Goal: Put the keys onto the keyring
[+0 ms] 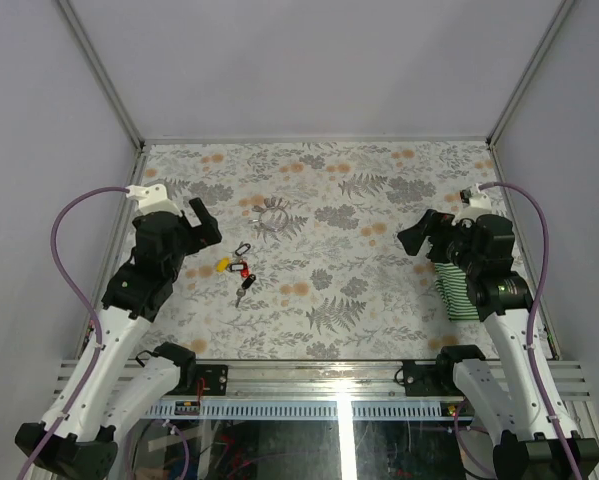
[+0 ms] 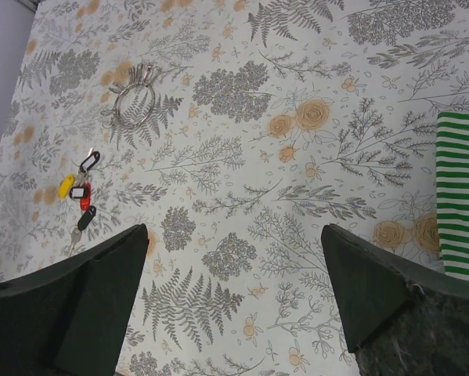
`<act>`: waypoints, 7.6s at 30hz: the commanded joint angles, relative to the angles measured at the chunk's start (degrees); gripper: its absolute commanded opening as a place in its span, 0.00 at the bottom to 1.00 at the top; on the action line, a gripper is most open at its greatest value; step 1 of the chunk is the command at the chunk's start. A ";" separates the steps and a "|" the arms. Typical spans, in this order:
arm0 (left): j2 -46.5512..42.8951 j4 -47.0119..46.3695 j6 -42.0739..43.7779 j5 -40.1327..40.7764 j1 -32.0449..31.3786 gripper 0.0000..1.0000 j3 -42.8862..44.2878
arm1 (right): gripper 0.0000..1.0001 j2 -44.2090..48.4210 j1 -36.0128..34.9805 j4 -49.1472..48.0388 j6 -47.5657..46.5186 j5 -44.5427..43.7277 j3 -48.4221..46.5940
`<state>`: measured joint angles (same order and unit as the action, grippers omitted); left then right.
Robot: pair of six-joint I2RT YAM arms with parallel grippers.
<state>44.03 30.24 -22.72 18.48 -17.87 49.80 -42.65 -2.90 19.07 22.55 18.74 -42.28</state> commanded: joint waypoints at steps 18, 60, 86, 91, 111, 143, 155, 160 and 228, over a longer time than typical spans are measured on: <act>2.61 -4.86 -3.99 -1.76 4.89 1.00 1.41 | 0.99 -11.18 0.53 2.49 8.99 -4.20 -6.78; 69.32 -1.33 14.78 -14.88 -9.55 0.57 38.05 | 0.87 -15.19 0.44 -0.90 5.02 13.44 -0.63; 79.17 1.44 18.68 -20.66 -6.08 0.33 42.71 | 0.87 -14.85 0.48 -1.35 4.17 16.85 0.09; 79.58 1.90 18.65 -20.90 -6.12 0.28 42.18 | 0.87 -14.61 0.44 -1.42 4.38 17.00 0.36; 71.21 0.41 14.18 -19.18 -16.53 0.04 31.45 | 0.86 -11.68 0.44 -0.16 5.09 15.82 0.31; 53.54 -4.98 5.03 -13.51 -34.73 0.38 20.40 | 0.91 -0.37 0.44 3.58 7.18 4.82 1.69; 33.75 -5.13 -5.72 -5.09 -18.59 0.25 7.44 | 0.94 -2.10 0.48 1.71 10.48 1.08 4.68; 34.79 -1.94 -5.94 -7.16 -13.20 0.09 6.10 | 0.94 -3.76 0.46 1.39 8.54 4.20 5.10; 52.41 -8.70 5.58 -11.23 -31.47 0.09 4.78 | 0.85 -11.53 -5.53 1.61 3.77 8.81 6.24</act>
<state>96.16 24.71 -18.04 7.75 -49.10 54.28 -54.39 -8.01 23.18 26.94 26.33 -36.32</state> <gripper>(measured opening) 0.128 0.851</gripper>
